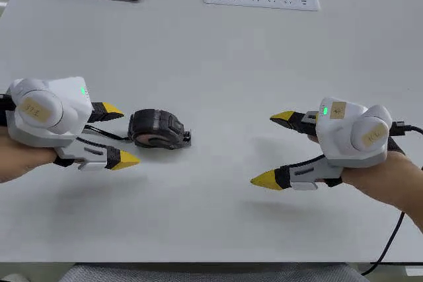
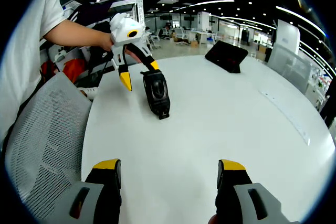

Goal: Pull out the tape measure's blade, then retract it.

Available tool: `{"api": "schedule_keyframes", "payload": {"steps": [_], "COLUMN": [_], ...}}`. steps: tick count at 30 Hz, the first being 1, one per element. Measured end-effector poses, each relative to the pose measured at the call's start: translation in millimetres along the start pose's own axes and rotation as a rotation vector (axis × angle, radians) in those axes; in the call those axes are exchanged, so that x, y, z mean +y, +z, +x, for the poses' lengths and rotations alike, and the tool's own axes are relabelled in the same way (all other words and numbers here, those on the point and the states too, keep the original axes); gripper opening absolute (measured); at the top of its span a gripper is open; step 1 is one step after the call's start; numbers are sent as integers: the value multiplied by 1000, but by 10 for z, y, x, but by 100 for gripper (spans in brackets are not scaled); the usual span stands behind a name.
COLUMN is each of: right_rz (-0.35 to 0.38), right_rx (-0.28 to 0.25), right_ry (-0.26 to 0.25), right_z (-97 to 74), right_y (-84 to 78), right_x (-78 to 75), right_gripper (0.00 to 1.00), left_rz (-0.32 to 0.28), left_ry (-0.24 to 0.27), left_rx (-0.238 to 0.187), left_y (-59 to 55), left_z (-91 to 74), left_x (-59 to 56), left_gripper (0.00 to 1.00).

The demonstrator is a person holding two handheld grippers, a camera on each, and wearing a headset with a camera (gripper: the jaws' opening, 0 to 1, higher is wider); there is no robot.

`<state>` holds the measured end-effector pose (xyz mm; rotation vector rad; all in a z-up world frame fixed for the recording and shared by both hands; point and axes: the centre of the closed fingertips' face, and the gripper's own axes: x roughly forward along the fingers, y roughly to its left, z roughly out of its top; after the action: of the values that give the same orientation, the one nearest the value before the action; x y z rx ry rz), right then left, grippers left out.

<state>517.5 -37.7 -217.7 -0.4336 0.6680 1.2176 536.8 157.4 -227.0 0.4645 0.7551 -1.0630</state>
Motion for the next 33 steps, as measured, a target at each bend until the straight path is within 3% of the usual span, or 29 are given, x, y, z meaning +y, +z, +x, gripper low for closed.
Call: {"api": "schedule_keyframes", "payload": {"steps": [19, 33], "right_rz": [0, 4], "right_rx": [0, -4], "right_ry": [4, 5], "right_z": [38, 70], "right_y": [0, 5], "right_x": [-12, -16], "right_gripper": [73, 73], "left_rz": [78, 118], "left_ry": [-31, -59], "left_rx": [53, 86], "left_y": [55, 60], "left_z": [136, 207], "left_x": [57, 66], "left_gripper": [35, 29]}}
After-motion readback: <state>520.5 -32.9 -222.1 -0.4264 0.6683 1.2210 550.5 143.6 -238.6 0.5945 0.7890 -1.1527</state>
